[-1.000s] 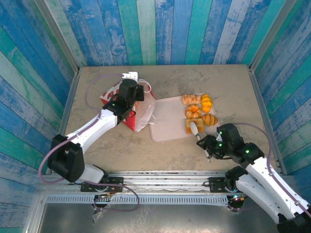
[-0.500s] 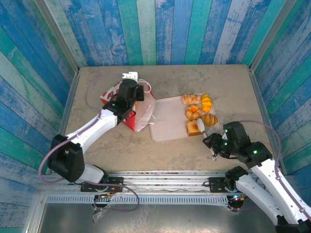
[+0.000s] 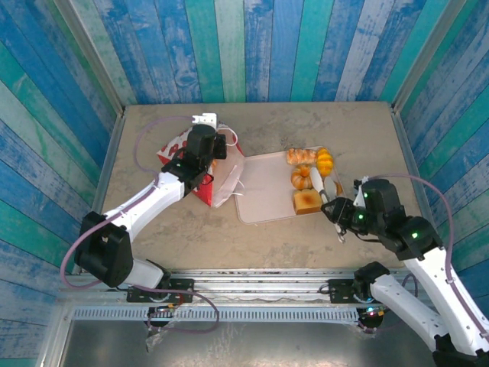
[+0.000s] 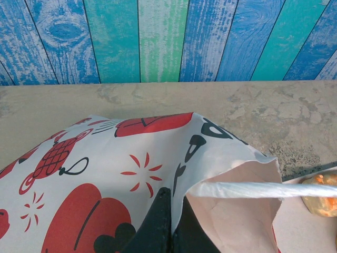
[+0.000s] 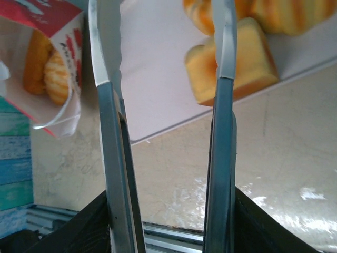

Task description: Take the fake bread out of the paper bag

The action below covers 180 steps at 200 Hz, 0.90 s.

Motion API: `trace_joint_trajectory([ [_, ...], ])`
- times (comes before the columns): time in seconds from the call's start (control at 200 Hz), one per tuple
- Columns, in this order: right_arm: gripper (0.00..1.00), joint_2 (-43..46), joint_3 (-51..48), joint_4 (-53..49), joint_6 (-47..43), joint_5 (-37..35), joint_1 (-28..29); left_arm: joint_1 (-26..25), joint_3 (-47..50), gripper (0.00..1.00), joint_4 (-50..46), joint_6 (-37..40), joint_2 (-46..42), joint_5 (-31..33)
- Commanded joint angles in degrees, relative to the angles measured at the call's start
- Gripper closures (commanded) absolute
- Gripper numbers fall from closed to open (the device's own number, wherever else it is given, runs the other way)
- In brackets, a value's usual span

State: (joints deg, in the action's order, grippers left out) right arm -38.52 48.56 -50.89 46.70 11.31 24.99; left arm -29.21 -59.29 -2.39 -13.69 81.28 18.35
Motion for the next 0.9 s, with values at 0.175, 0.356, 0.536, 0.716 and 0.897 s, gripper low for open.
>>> trace_joint_trajectory([
  [0.175,0.51,-8.90,2.72,13.78,-4.75,11.54,0.20,0.01,1.02,0.99,0.90,1.00,-1.47,1.32],
  [0.356,0.51,-15.72,5.65,18.35,-5.62,12.42,6.00,-0.12,1.54,0.99,0.60,1.42,-2.08,1.87],
  [0.536,0.52,-23.07,9.63,20.30,-6.62,10.78,13.79,0.01,2.06,1.00,0.99,1.48,-2.33,2.40],
  [0.716,0.53,-28.95,12.10,22.60,-6.87,11.83,17.23,-0.03,2.77,1.00,1.60,1.95,-2.70,1.57],
  [0.897,0.53,-33.34,13.57,25.57,-6.17,13.07,19.51,-0.03,3.21,1.00,1.85,2.18,-2.97,0.82],
])
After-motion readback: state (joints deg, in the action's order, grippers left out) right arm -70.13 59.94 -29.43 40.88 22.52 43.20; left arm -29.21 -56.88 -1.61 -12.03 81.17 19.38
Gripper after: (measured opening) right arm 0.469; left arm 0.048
